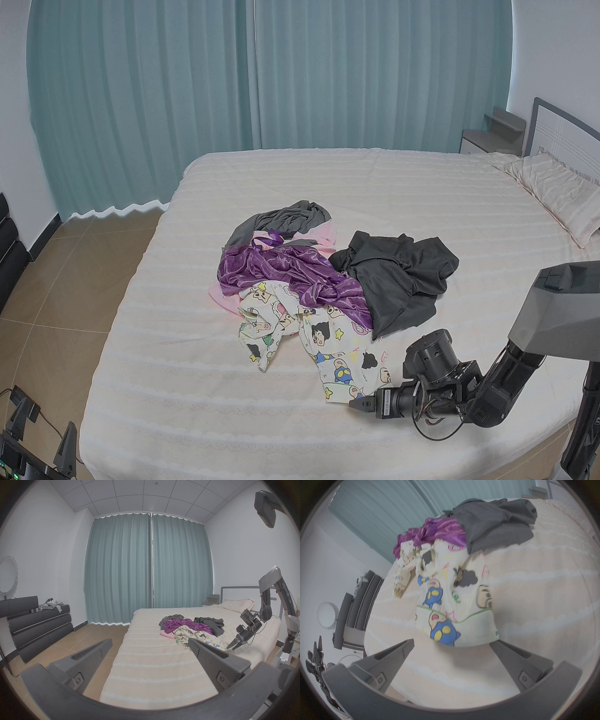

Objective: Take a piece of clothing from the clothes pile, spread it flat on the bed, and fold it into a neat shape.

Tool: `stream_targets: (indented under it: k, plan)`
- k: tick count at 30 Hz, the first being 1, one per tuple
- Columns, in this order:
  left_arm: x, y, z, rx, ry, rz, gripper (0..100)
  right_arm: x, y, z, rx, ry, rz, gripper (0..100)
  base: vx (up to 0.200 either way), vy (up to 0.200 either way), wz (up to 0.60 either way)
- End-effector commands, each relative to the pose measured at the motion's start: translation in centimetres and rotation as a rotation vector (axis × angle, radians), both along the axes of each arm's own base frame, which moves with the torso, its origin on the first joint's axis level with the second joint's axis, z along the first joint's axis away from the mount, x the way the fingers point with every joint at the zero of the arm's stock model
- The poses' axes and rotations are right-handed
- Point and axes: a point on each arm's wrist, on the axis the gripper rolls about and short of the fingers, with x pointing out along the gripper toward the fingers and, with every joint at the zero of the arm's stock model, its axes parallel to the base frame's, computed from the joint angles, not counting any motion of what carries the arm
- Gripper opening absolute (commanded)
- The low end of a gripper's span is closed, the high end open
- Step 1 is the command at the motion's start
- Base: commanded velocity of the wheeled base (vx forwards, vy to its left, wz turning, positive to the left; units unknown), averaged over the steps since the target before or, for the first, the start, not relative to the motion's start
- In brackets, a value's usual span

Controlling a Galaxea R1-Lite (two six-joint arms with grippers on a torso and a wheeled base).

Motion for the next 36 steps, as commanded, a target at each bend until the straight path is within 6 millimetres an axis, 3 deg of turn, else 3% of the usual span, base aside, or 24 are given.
stream_targets:
  k: [1,18,22,28,31,36]
  plan:
    - [0.0,0.0,-0.5,0.000,0.001,0.000,100,1.0,-1.0,0.4,0.009,-0.042,-0.030,100,0.000,0.000,0.00]
    - [0.0,0.0,-0.5,0.000,0.001,0.000,100,2.1,-2.6,-0.1,-0.028,-0.059,-0.043,100,0.000,0.000,0.00]
    - [0.0,0.0,-0.5,0.000,0.001,0.000,100,3.6,-1.0,-1.0,-0.011,-0.074,-0.026,100,0.000,0.000,0.00]
    - [0.0,0.0,-0.5,0.000,0.001,0.000,100,3.4,1.5,-1.5,-0.001,-0.076,0.039,100,0.000,0.000,0.00]
    - [0.0,0.0,-0.5,0.000,0.001,0.000,100,3.1,2.9,-2.6,-0.018,-0.066,0.072,100,0.000,0.000,0.00]
    - [0.0,0.0,-0.5,0.000,0.001,0.000,100,3.9,5.2,-2.9,-0.025,-0.117,0.082,100,0.000,0.000,0.00]
